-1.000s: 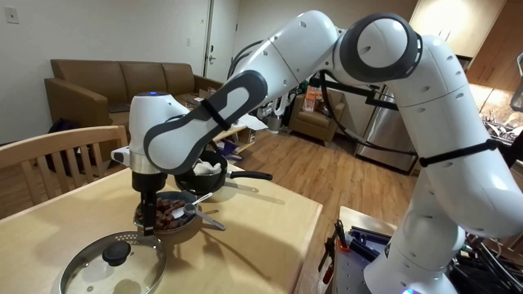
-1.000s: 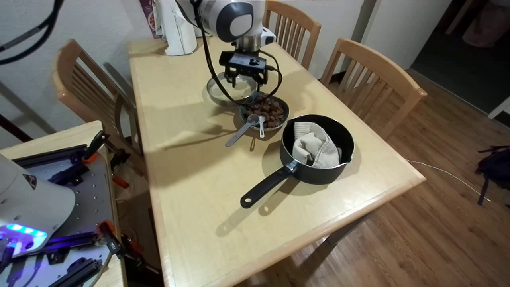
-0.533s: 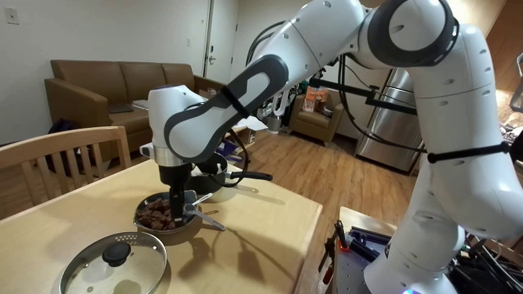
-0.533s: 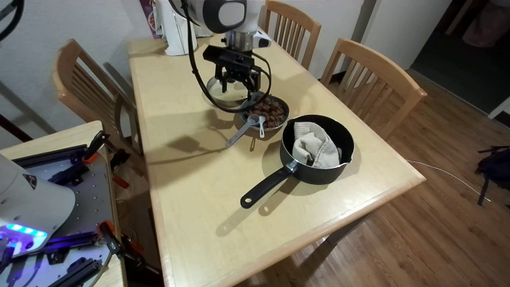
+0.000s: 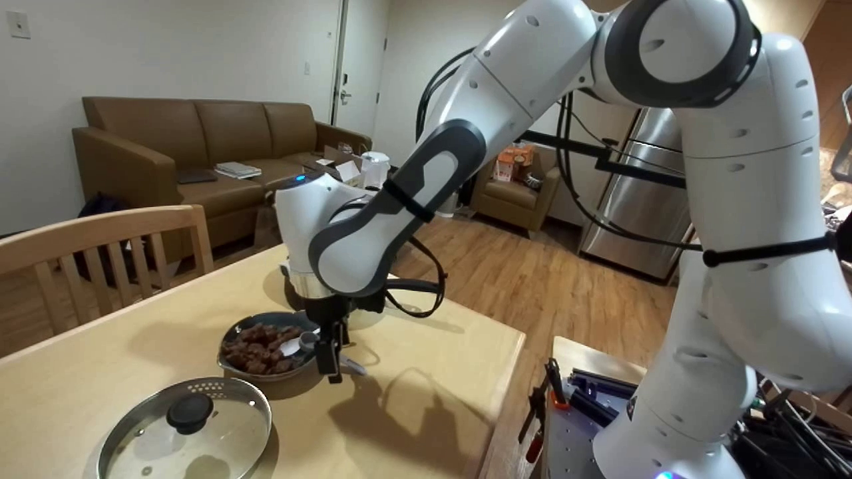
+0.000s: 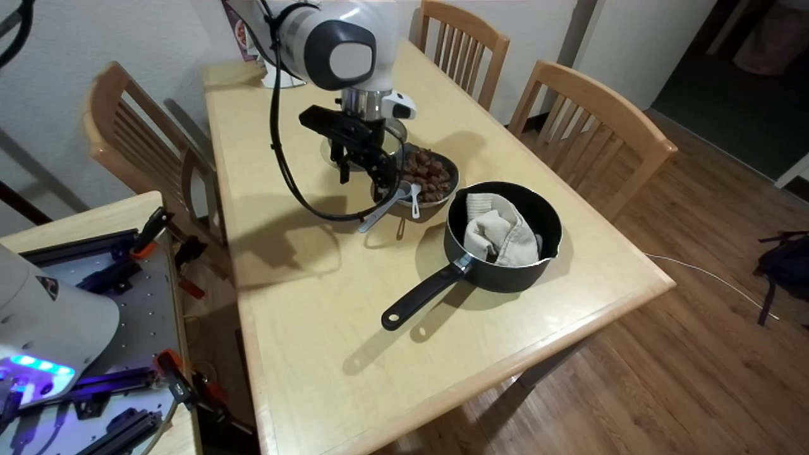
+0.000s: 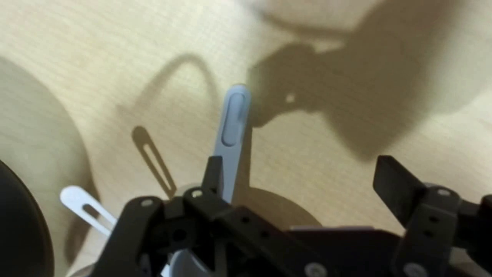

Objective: Remove the glass lid from the black pot on the right, place the grey measuring spoon inside the black pot

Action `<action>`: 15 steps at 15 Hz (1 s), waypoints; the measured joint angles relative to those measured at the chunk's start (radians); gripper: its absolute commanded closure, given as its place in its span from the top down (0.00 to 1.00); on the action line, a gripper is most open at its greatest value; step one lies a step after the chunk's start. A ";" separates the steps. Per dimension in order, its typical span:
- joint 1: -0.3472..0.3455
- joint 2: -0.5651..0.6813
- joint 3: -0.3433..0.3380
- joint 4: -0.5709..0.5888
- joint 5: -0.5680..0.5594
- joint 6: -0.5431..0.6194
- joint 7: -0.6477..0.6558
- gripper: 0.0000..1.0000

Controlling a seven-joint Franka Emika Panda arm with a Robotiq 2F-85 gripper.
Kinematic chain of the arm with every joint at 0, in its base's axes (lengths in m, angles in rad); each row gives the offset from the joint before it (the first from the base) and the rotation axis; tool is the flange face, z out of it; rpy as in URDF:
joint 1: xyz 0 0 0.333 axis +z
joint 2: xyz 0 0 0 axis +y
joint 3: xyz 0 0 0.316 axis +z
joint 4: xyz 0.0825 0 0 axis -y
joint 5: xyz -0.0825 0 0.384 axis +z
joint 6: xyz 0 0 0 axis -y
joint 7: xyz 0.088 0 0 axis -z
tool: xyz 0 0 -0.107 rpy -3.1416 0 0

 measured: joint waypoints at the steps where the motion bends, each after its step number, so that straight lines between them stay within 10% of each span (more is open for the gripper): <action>1: 0.009 -0.006 -0.016 -0.013 -0.015 0.014 0.038 1.00; 15: 0.020 0.000 -0.067 -0.074 -0.045 0.267 0.133 1.00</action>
